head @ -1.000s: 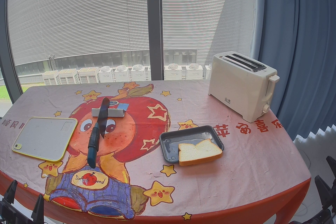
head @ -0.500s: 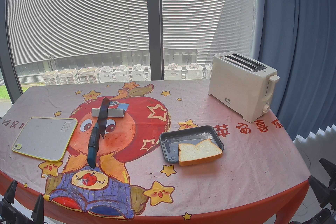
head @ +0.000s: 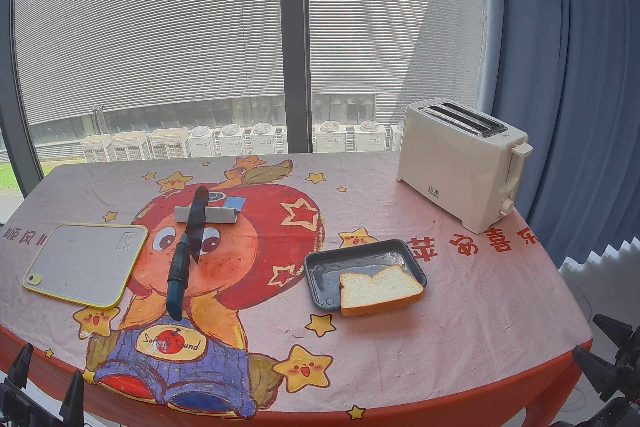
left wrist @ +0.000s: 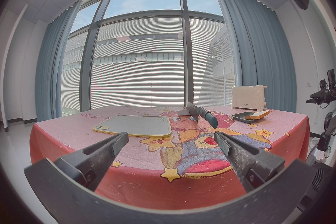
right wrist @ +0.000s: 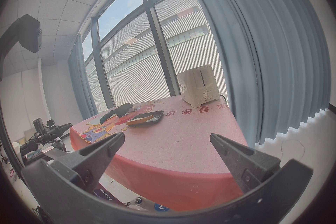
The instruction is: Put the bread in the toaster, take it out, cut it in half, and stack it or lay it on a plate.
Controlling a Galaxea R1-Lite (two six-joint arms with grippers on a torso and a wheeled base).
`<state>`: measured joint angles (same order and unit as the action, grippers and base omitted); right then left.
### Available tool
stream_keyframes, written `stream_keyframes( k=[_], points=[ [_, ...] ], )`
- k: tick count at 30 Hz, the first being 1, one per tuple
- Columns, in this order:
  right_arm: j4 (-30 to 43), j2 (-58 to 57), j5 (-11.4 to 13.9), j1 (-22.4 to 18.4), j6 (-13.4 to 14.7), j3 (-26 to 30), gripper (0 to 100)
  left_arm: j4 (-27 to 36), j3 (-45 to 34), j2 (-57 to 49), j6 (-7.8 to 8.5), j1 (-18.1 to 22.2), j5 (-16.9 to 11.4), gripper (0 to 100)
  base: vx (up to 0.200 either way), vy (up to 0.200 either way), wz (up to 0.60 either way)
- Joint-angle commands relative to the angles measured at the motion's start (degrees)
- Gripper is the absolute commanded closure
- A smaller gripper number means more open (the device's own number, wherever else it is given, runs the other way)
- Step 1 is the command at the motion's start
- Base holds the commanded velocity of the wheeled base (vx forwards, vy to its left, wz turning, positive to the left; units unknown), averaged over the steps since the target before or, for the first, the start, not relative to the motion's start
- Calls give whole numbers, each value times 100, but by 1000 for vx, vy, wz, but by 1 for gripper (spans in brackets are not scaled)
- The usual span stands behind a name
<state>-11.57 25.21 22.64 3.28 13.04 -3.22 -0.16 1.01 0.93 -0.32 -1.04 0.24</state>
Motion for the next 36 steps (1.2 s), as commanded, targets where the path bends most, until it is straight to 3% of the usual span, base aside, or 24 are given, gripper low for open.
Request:
stream_keyframes(
  k=[1, 13, 22, 36],
  points=[
    [-3, 133, 4, 147, 14, 58, 0, -2, -101, -93, -3, -2, 2, 0, 0, 0, 0],
    [-12, 476, 30, 788, 629, -30, 0, -2, -101, -93, -3, -2, 2, 0, 0, 0, 0],
    [-91, 898, 30, 1122, 638, -65, 0, -2, -101, -93, -3, -2, 2, 0, 0, 0, 0],
    [-126, 1575, 30, 1228, 629, -452, 0, -2, -101, -93, -3, -2, 2, 0, 0, 0, 0]
  ],
)
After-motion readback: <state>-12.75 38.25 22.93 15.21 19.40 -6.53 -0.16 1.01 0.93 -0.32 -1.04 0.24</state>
